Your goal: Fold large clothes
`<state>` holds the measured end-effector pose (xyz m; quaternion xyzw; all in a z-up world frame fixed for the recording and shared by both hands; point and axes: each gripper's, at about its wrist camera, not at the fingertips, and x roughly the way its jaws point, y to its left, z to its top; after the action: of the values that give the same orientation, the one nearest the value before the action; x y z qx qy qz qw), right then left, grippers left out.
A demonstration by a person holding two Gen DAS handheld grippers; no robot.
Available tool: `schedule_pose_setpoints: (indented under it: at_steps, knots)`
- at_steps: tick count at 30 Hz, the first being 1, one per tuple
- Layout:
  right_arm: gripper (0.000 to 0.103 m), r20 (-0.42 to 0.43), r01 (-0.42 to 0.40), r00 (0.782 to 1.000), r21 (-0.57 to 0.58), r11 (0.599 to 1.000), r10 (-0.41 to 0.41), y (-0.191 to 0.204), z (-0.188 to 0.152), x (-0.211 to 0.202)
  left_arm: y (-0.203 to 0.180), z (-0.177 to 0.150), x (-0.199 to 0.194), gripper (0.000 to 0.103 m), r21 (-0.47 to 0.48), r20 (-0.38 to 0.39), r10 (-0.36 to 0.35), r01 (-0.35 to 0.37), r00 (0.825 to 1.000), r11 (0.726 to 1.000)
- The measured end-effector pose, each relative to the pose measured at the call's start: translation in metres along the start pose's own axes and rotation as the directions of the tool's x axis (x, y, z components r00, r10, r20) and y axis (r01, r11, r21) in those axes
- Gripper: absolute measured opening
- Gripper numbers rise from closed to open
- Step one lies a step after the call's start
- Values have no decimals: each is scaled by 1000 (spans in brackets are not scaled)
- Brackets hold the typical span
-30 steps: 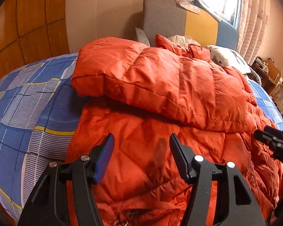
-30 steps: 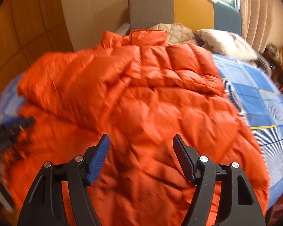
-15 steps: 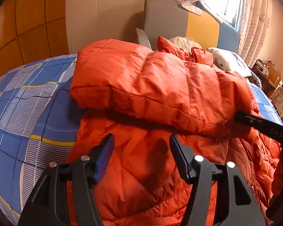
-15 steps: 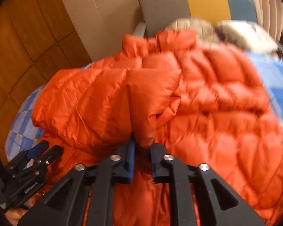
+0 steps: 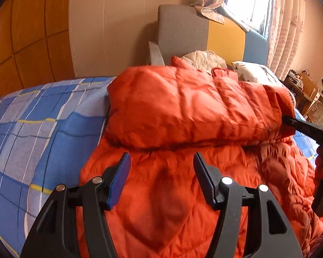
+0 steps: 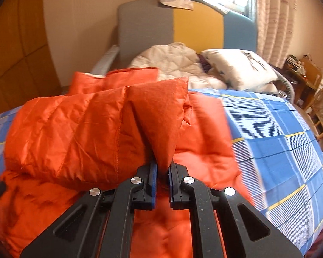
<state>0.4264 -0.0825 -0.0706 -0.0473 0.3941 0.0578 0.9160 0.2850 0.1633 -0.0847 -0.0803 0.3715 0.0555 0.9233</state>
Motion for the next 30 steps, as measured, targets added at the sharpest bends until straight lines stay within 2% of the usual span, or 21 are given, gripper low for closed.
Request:
schedule_pose_setpoints:
  at_steps: [7, 14, 16, 17, 18, 21, 24, 26, 30]
  knots:
    - [8, -28, 73, 997, -29, 997, -74, -12, 8, 31, -10, 28, 20, 60, 27, 9, 12, -12, 1000, 1000]
    - [9, -53, 69, 996, -23, 997, -70, -16, 6, 47, -12, 37, 47, 60, 27, -29, 28, -27, 999, 999]
    - [26, -55, 64, 996, -6, 998, -64, -19, 7, 46, -11, 39, 46, 60, 16, -21, 25, -25, 999, 1000]
    - [42, -49, 72, 996, 4, 997, -72, -21, 8, 43, -11, 40, 45, 60, 12, -18, 26, -26, 999, 1000]
    - [50, -37, 74, 997, 13, 997, -74, -22, 8, 39, -10, 42, 44, 60, 7, -11, 25, -25, 1000, 1000]
    - [50, 17, 69, 997, 35, 997, -70, -23, 11, 20, -10, 47, 41, 60, -1, 9, 28, -28, 1000, 1000]
    - [50, 51, 17, 999, 14, 1000, -18, -9, 16, 9, -14, 54, 41, 60, 5, 25, 33, -33, 999, 999]
    - [50, 50, -20, 999, -1, 1000, 20, 3, 20, 9, -16, 58, 45, 60, 14, 28, 39, -39, 999, 999]
    - [50, 18, -34, 999, -34, 999, 35, 22, 28, 28, -21, 68, 54, 60, 19, 33, 34, -35, 999, 999]
